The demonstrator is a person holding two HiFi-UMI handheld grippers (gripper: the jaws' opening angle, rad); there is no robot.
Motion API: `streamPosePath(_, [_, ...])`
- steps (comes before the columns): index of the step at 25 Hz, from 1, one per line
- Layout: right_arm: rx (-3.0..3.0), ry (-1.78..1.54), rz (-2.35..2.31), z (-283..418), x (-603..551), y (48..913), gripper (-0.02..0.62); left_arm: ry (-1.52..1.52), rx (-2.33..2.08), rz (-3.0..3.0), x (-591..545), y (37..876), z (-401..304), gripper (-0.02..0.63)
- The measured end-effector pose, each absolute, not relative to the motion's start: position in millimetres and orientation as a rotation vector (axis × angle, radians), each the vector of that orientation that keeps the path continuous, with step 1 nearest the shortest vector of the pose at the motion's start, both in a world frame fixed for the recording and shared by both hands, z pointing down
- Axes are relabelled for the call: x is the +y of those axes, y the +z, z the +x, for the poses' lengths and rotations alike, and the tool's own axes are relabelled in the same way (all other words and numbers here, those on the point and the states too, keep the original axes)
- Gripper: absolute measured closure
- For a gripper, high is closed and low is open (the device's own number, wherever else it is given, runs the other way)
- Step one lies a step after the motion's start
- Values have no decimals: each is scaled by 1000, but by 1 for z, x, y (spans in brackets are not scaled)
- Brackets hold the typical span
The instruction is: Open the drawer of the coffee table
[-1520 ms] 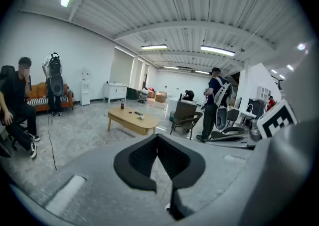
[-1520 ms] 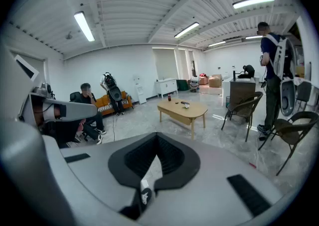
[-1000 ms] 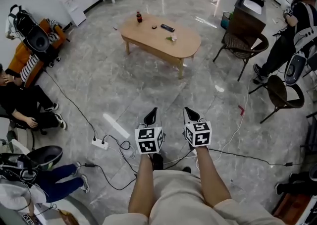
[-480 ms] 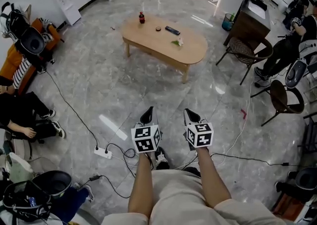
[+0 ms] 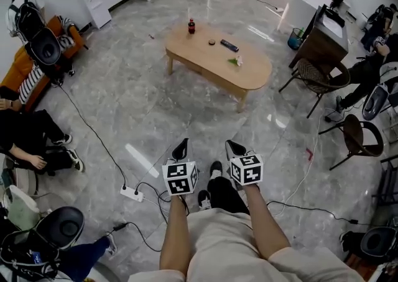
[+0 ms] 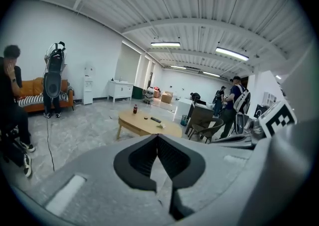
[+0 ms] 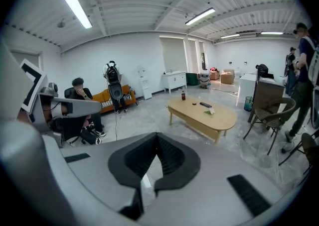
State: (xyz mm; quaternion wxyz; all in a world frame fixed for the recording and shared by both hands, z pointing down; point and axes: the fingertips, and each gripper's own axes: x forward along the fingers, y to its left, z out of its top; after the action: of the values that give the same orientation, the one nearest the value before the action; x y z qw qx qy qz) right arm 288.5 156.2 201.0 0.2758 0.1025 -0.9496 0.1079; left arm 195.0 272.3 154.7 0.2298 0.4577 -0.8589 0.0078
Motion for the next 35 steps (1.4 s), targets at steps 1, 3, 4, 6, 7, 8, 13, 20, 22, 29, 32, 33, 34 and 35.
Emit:
streamPosePath(1, [-2553, 302, 275, 284, 155, 201, 580, 16, -2365, 1250, 276, 156, 190, 597])
streamPosePath(3, [-2555, 317, 269, 276, 154, 200, 580, -6, -2373, 1218, 283, 157, 175, 597])
streamPosePath(4, [-2551, 312, 259, 272, 155, 200, 580, -19, -2380, 1196, 285, 158, 166, 597])
streamPosePath(6, [-2533, 290, 245, 264, 154, 206, 580, -32, -2392, 1161, 287, 158, 149, 597])
streamPosePath(7, [-2524, 288, 248, 258, 152, 209, 580, -30, -2396, 1155, 286, 157, 141, 597])
streamPosePath(8, [-2520, 296, 256, 251, 149, 211, 580, -24, -2398, 1156, 284, 156, 134, 597])
streamPosePath(13, [-2555, 368, 245, 218, 126, 204, 580, -35, -2421, 1135, 267, 155, 102, 595])
streamPosePath(20, [-2576, 458, 330, 157, 54, 192, 580, -3, -2401, 1103, 222, 165, 37, 595])
streamPosePath(22, [-2595, 492, 342, 137, 32, 181, 580, -16, -2381, 1130, 201, 159, 21, 597])
streamPosePath(29, [-2593, 597, 417, 77, -35, 180, 580, 43, -2270, 1228, 133, 156, -33, 597])
streamPosePath(32, [-2567, 683, 479, 59, -66, 195, 580, 48, -2210, 1265, 101, 162, -52, 597])
streamPosePath(33, [-2556, 708, 499, 54, -76, 200, 580, 57, -2202, 1274, 90, 164, -57, 597])
streamPosePath(34, [-2547, 724, 514, 51, -85, 204, 580, 71, -2196, 1281, 80, 166, -62, 597])
streamPosePath(35, [-2542, 730, 526, 48, -95, 207, 580, 86, -2191, 1287, 69, 169, -67, 597])
